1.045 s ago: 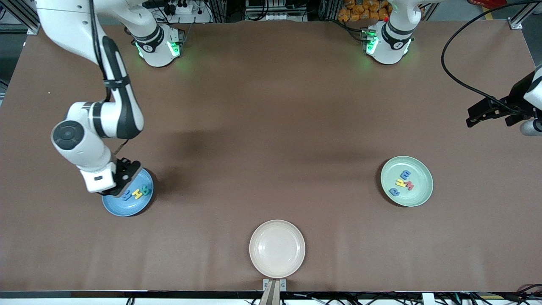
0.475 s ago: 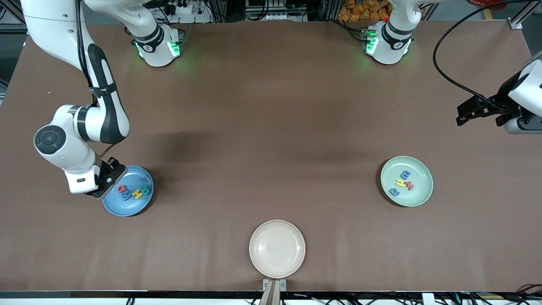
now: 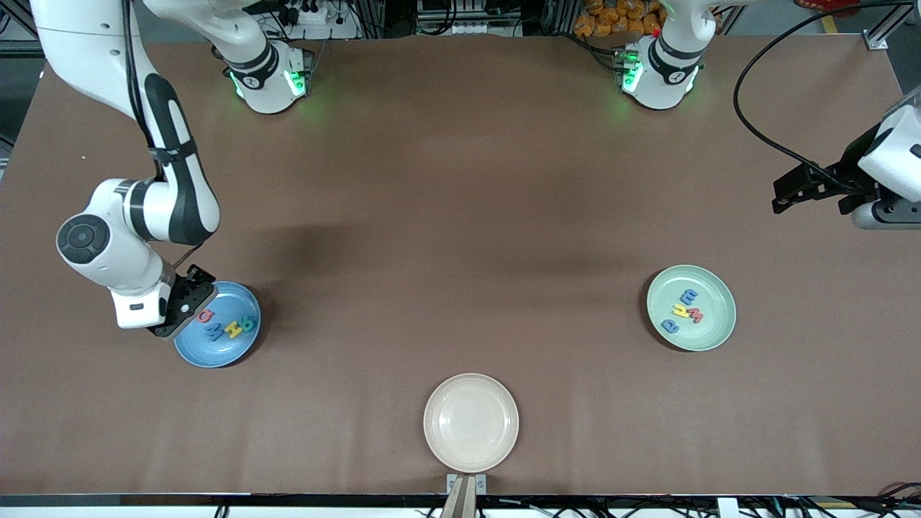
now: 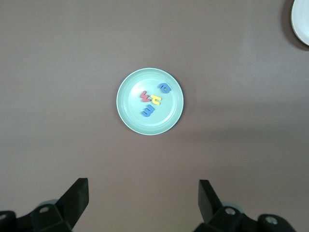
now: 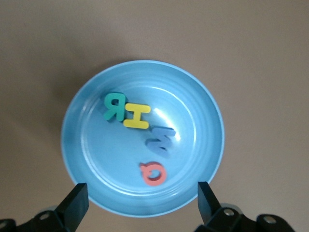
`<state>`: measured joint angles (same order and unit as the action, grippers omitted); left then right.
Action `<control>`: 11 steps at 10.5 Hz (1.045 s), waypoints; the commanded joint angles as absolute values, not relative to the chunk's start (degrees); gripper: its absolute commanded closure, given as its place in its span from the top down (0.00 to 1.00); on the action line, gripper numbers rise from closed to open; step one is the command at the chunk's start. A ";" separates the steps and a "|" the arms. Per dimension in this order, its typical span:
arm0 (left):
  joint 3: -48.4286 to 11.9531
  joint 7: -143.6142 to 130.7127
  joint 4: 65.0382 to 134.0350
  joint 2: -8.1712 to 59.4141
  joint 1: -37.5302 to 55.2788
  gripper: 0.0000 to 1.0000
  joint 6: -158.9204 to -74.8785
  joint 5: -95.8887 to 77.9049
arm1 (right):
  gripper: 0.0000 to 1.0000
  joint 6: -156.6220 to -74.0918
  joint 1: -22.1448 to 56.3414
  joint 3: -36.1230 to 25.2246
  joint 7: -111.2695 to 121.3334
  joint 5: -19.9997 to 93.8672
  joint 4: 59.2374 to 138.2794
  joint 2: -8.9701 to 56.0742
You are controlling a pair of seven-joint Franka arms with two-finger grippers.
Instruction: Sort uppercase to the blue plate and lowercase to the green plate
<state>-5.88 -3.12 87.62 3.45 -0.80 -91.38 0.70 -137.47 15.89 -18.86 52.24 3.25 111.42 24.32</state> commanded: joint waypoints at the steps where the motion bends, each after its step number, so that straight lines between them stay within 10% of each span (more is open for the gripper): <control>1: -6.06 -2.55 87.54 2.99 -1.23 1.00 -90.88 0.97 | 1.00 -133.25 13.01 -14.95 39.78 2.29 112.33 18.91; 7: -5.71 -1.93 87.19 2.90 -1.32 1.00 -90.88 0.97 | 1.00 -120.17 7.14 -8.54 20.07 2.29 111.71 8.46; 11: -5.54 -1.93 87.01 2.81 -1.49 1.00 -90.70 0.97 | 1.00 -100.95 3.18 -5.20 12.32 2.55 95.32 6.42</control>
<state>-5.64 -3.12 87.35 3.37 -1.14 -91.38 0.71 -107.67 6.41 -8.38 15.33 3.02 101.92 6.12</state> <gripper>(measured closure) 0.000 0.000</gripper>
